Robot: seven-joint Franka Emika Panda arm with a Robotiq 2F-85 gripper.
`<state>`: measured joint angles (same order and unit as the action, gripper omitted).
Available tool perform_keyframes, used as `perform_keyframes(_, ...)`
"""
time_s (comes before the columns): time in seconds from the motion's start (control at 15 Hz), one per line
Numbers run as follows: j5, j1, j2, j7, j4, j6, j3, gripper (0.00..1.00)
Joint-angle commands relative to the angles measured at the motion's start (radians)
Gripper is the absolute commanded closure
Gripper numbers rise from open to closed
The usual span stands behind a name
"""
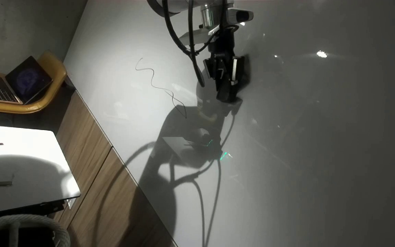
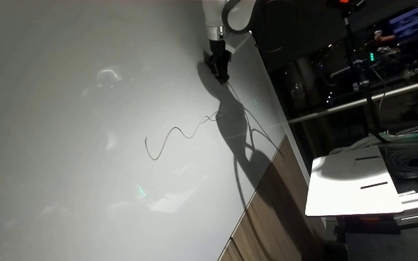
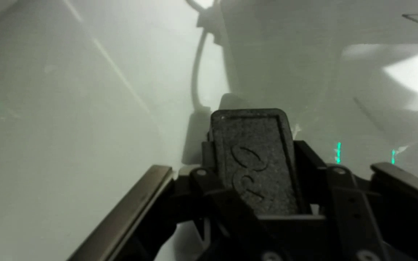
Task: Use the eraser to erase the board
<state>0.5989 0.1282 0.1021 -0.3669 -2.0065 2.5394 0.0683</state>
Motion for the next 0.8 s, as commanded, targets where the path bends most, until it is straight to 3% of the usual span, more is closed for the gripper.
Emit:
perform_keyframes(0.0, 0.001, -0.037, -0.051, -0.077, -0.043, 0.070, -0.052, 0.70)
perform_keyframes(0.27, 0.019, -0.077, -0.119, -0.138, -0.075, 0.100, -0.092, 0.70)
perform_keyframes(0.73, 0.042, -0.172, -0.244, -0.193, -0.055, 0.100, -0.106, 0.70)
